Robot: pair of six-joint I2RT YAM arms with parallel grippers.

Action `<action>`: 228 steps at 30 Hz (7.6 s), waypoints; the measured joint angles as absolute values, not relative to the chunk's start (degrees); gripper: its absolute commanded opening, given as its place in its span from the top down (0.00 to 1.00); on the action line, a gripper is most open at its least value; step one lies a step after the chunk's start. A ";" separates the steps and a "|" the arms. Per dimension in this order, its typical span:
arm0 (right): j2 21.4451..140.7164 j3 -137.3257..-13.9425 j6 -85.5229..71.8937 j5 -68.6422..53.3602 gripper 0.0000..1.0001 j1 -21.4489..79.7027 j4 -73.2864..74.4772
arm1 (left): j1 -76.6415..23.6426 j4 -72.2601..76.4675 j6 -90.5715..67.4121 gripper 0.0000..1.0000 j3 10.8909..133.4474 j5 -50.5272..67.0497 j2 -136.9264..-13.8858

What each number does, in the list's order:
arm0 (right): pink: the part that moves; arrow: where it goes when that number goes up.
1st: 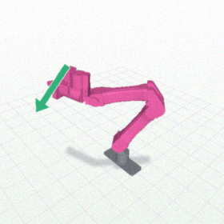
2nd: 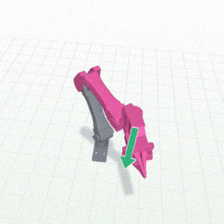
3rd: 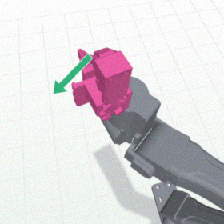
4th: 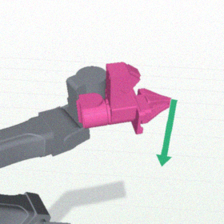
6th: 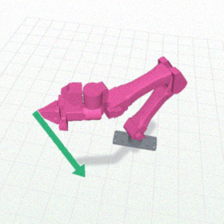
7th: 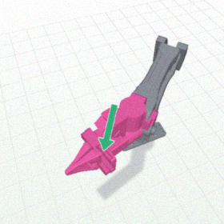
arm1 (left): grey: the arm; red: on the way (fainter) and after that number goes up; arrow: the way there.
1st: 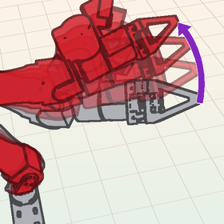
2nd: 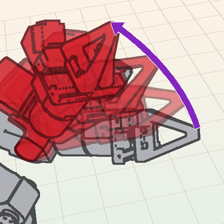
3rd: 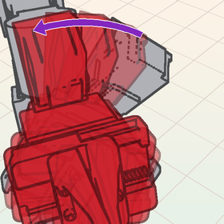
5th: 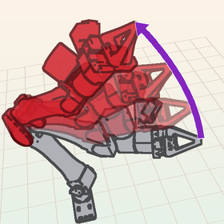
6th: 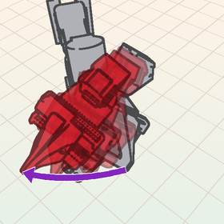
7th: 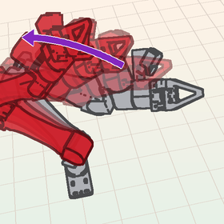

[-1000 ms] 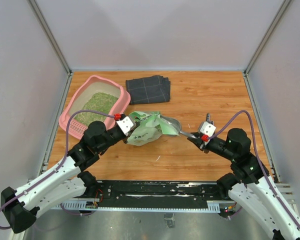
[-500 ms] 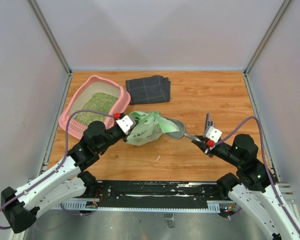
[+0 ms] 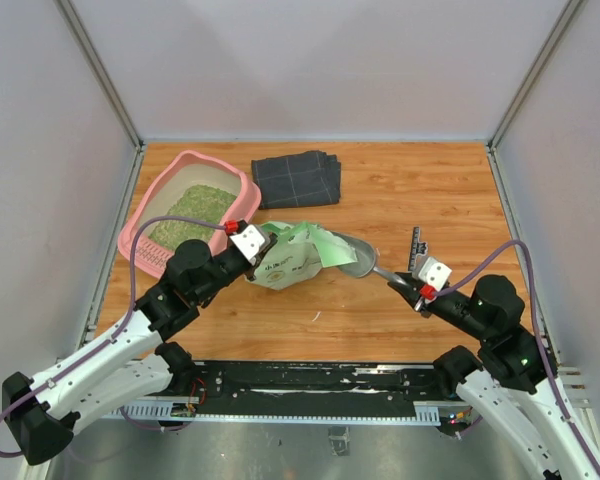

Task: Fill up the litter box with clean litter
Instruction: 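Scoop the cat litter from the cat litter bag, then pour the cat litter into the litter box, then adjust the spatula.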

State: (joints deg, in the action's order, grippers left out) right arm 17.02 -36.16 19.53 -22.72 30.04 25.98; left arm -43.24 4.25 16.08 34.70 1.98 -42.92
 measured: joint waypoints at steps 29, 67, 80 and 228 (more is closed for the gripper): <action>17.32 -37.74 12.58 -13.34 0.99 30.04 17.61 | -43.24 1.56 12.82 1.00 36.42 0.62 -38.46; 88.53 -80.44 12.91 -27.83 0.99 36.32 -2.70 | -43.22 0.51 15.40 0.04 33.39 1.89 -22.37; 111.28 -110.96 42.50 -26.48 0.99 43.31 19.64 | -43.22 -2.33 13.45 0.01 42.92 -27.44 -13.76; 48.21 -36.95 15.29 -7.77 0.99 47.42 2.11 | -30.72 18.98 -58.67 1.00 37.91 11.55 -55.33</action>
